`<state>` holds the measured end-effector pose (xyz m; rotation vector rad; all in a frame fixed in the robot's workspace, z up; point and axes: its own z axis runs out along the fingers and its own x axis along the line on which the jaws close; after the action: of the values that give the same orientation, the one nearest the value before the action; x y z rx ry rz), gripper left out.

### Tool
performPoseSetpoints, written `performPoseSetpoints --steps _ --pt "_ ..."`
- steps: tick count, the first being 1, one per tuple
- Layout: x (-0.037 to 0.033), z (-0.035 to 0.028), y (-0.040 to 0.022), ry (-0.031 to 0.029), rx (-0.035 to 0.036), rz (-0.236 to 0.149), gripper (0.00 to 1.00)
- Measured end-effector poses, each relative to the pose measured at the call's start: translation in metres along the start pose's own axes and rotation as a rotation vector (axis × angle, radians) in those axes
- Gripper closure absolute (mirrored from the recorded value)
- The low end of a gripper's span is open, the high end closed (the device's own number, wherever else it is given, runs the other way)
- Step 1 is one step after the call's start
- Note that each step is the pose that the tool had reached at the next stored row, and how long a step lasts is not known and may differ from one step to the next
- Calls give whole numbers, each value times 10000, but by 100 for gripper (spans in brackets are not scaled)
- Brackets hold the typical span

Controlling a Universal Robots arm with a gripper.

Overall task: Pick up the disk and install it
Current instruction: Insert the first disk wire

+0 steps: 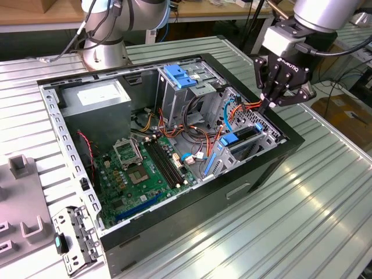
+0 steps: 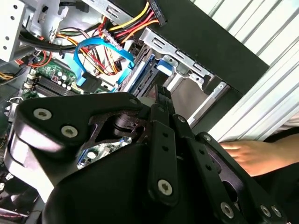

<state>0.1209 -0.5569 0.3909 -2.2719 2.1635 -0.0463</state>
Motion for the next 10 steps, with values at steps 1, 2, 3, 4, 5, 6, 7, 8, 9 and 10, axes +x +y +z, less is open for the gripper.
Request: performPoseSetpoints --steps 1,2,3,4,5,6,7,8,9,10 --pt "0 -14 0 1 -1 0 89" --pt "0 -16 0 -2 -1 0 89" --pt "0 -16 -1 -2 -1 0 89" --pt "0 -16 -1 -2 -1 -1 89" --pt "0 -17 0 -1 -1 0 89" --pt "0 -17 0 0 -1 0 89" --pt "0 -17 0 0 -1 -5 89" --pt "0 -18 -1 -1 -1 -54 89" --pt "0 -18 -2 -3 3 -212 89" --pt "0 -18 -3 -7 5 -364 89"
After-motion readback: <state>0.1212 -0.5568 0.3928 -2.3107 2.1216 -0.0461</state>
